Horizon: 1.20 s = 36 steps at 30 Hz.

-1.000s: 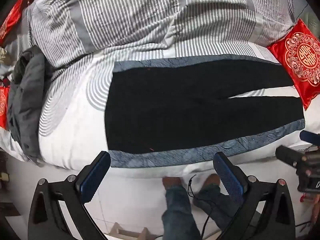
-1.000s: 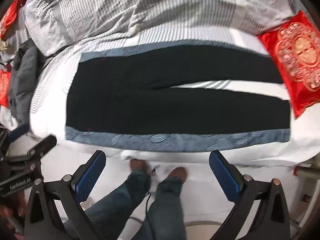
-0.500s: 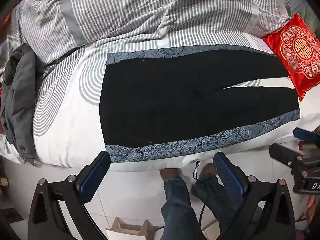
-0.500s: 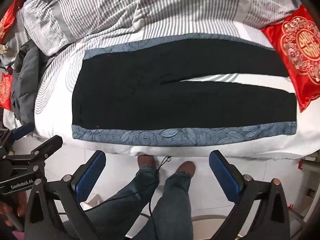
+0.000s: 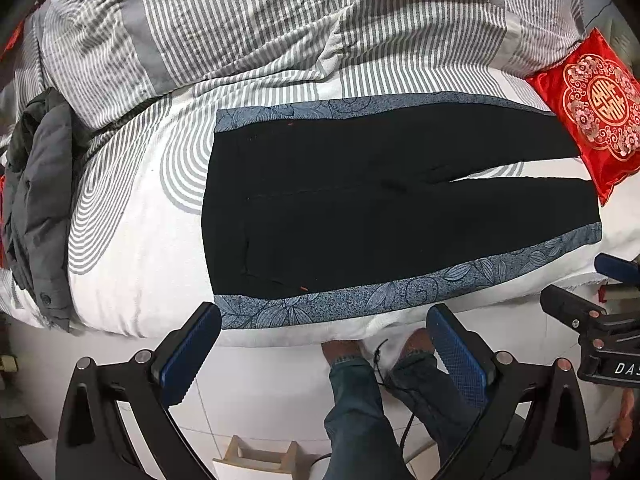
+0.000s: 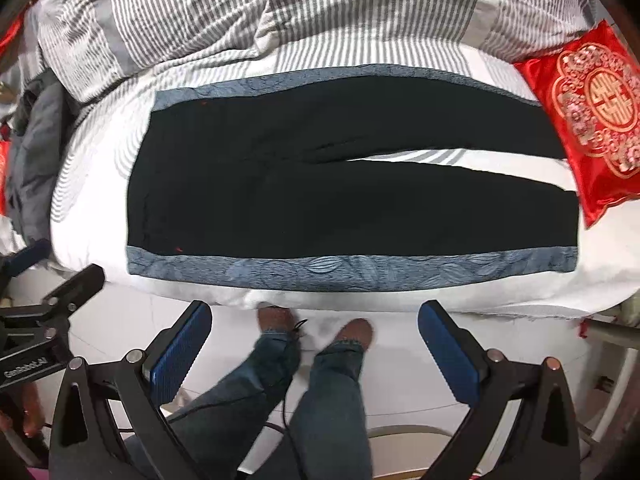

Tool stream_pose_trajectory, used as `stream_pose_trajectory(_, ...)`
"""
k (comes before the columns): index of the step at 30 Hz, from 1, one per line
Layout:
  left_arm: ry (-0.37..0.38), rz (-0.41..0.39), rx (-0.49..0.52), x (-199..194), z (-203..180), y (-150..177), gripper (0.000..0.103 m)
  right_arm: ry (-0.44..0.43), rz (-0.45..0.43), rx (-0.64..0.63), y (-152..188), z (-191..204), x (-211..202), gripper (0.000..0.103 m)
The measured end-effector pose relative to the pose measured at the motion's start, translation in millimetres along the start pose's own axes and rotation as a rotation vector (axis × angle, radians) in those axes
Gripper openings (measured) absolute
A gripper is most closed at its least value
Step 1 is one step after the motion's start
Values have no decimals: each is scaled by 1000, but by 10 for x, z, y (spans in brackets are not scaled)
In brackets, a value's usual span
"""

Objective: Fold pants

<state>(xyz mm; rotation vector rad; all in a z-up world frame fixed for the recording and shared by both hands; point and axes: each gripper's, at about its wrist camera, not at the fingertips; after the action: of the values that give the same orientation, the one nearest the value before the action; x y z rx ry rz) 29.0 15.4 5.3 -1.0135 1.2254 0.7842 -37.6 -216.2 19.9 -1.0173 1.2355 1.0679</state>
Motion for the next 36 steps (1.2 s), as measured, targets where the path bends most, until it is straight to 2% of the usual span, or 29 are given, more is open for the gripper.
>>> stream_pose_trajectory(7,-2,0,-2,-7,-5,-22,103,33,-11,25,-14,-52,-25,103)
stream_pose_trajectory(36,-16,35,-31,97,105,9,103,57,0,42,-2,-59,6,103)
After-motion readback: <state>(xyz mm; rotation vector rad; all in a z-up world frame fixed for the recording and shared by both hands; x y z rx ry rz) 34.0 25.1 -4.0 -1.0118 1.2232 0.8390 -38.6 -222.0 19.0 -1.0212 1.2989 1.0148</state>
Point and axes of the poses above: each gripper's, at about its wrist camera, not at the fingertips, and x roughly the way its jaws point, z to its left, y to its underside, and after that the axes turned 2 degrees about -x, right-handed
